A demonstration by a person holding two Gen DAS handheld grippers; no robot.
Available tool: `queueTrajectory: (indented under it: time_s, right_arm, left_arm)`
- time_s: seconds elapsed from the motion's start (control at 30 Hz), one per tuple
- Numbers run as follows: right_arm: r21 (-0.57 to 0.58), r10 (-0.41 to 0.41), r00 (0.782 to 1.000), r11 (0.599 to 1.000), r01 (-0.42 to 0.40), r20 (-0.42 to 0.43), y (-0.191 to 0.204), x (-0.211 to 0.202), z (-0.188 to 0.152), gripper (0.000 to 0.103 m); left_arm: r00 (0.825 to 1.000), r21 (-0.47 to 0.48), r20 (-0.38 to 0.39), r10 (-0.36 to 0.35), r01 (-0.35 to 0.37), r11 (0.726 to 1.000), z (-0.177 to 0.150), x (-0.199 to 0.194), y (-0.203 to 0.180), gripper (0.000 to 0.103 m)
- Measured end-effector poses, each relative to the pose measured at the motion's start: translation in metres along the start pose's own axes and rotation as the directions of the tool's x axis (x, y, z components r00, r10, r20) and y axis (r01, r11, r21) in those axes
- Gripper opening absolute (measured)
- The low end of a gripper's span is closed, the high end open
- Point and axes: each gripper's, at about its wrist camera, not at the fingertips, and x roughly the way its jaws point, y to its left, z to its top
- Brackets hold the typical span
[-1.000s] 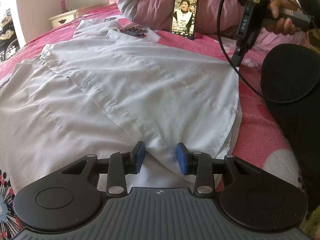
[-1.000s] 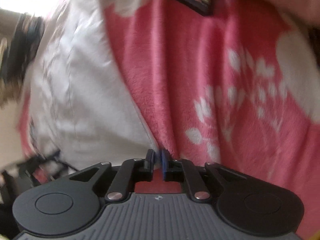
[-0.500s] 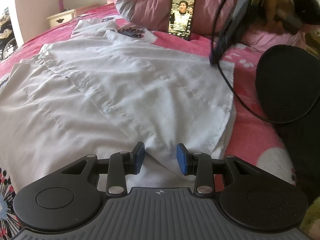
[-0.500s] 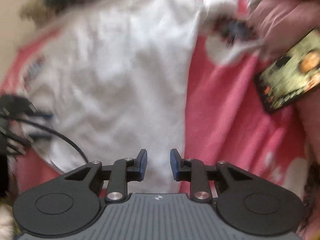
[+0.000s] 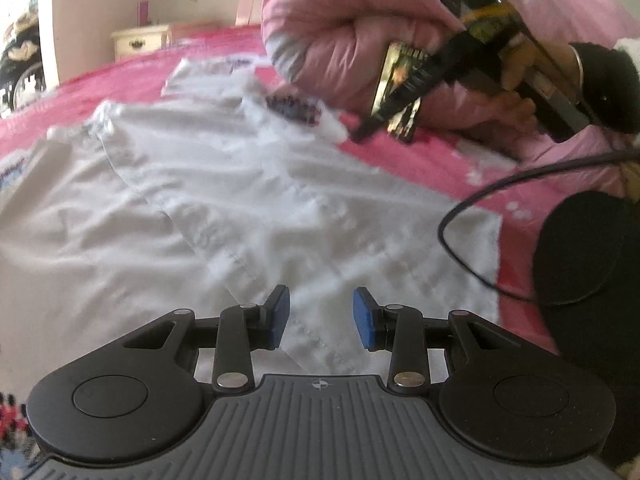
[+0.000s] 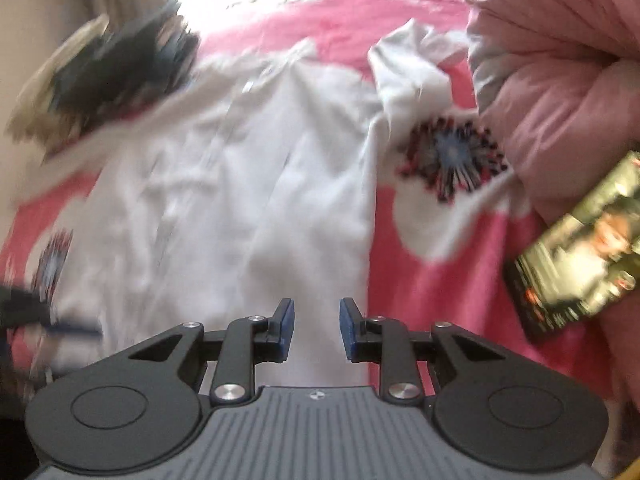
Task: Fold clothes
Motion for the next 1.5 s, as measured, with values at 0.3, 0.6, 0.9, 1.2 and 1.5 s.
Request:
queueTrajectory:
  time_s: [0.3, 0.6, 0.9, 1.2, 1.5]
  right_arm:
    - [0.043, -0.045, 0.993, 0.998, 0.050, -0.110, -0.011, 0.039, 0.016, 0.026]
    - [-0.017, -0.184, 0.958, 0.981, 0.193, 0.220, 0.005, 0.059, 0.160, 0.037]
    - [-0.048, -0.372, 0.899, 0.919, 0.392, 0.232, -0.011, 0.181, 0.267, 0.039]
    - [-0.028, -0.484, 0.861, 0.869, 0.494, 0.155, -0.026, 0.257, 0.321, 0.062]
    - [0.084, -0.518, 0.846, 0.855, 0.511, 0.129, -0.052, 0.252, 0.316, 0.006]
  left_arm:
    - [0.999, -0.079, -0.028, -0.023, 0.021, 0.997, -0.009, 0.001, 0.025, 0.035]
    - [0.996, -0.183, 0.012, -0.086, 0.087, 0.979, 0.008, 0.025, 0.052, 0.035]
    - [0.987, -0.276, 0.031, -0.156, 0.158, 0.948, -0.007, 0.024, 0.065, 0.035]
    - [0.980, -0.289, 0.042, -0.195, 0.198, 0.937, -0.009, 0.026, 0.074, 0.035]
    - [0.981, -0.306, 0.038, -0.192, 0.194, 0.932, -0.009, 0.027, 0.074, 0.035]
